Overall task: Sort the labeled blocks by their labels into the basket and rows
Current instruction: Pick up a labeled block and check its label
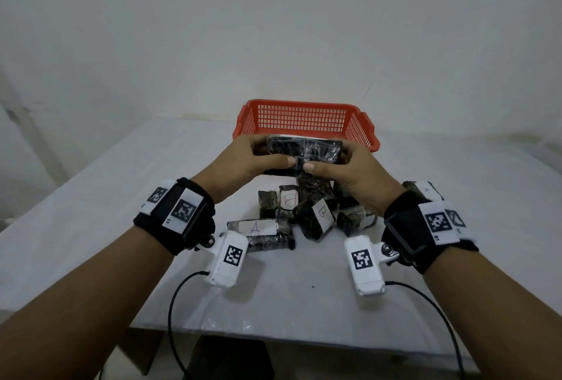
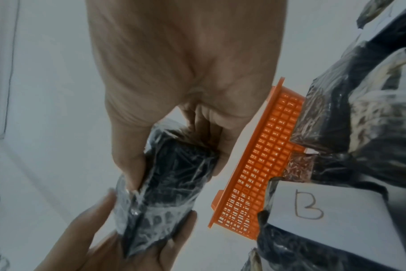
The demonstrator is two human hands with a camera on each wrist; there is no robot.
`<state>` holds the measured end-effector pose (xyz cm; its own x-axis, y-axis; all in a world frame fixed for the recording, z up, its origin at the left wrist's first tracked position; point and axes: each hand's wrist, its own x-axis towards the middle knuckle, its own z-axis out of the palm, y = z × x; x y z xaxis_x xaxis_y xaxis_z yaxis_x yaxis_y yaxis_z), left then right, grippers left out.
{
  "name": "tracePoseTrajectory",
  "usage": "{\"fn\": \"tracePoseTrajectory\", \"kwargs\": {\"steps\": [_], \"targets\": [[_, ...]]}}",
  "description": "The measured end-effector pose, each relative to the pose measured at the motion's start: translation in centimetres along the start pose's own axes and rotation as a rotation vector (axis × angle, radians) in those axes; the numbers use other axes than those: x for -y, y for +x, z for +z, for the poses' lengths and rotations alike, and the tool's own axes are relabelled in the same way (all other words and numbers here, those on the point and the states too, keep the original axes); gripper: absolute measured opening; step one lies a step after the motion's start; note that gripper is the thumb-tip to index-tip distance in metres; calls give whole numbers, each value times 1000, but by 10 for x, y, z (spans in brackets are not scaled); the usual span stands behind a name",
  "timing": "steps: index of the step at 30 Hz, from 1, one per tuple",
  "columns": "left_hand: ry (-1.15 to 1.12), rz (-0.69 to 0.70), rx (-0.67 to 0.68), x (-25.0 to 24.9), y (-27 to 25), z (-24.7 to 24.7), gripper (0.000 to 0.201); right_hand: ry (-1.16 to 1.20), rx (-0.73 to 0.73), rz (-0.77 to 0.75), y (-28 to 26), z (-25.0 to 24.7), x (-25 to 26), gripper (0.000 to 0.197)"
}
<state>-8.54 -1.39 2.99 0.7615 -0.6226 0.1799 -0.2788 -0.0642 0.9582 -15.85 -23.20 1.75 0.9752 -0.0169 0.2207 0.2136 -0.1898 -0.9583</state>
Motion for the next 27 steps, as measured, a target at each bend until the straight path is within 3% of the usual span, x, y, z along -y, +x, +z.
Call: {"fn": "tracePoseTrajectory", "kwargs": {"steps": [12,18,22,25,27], "targets": [[69,15,-46,4,0,0,41,32,-33,69,0,1,0,55],[128,76,-60,3,-2,0,58,284,2,237,-6,3,5,20],[115,55,-40,7,-1,3,67,337,-15,232,-4,3,7,39],[-30,-4,4,6,0,9,42,332,-4,212,-3,3,9,34],[-105,-34,-54,5,0,10,30,321,-4,214,-3,3,10,30]]}}
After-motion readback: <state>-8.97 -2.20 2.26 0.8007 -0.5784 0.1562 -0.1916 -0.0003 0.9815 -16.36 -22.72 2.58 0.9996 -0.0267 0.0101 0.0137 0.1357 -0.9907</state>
